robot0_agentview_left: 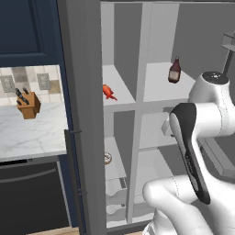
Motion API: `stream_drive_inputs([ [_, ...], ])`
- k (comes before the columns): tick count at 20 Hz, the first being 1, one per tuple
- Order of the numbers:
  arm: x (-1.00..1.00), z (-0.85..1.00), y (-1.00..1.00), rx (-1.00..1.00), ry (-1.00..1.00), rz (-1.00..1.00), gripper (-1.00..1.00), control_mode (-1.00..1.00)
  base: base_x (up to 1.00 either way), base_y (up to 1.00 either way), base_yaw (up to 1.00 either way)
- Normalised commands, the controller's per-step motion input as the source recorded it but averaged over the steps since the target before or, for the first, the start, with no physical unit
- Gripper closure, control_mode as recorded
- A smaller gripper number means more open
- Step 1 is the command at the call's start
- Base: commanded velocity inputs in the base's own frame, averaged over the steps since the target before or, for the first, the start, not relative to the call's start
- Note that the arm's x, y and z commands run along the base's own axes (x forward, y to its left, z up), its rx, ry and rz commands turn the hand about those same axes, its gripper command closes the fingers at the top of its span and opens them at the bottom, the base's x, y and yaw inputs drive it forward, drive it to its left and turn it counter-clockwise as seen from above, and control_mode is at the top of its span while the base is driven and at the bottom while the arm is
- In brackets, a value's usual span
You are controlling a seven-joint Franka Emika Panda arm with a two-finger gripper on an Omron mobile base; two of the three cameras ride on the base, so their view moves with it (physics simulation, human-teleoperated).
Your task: There's a fish in the fridge that needs to be moved to the freezer for freezing. Pick up the fish from the fridge, place it on any shelf in the freezer, and close the fridge and freezer doors when done.
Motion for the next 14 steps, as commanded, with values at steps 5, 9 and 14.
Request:
stream_drive_inputs([
  [5,-0.08,-0.28,-0.01,0.15,0.00,0.06,-1.00,-1.00,0.00,0.00,0.00],
  [9,-0.03,-0.24,0.10,0.08,0.16,0.00,-1.00,-1.00,0.00,0.00,0.00],
  [14,0.00,-0.12,0.23,-0.13,0.28,-0.17,-1.00,-1.00,0.00,0.00,0.00],
])
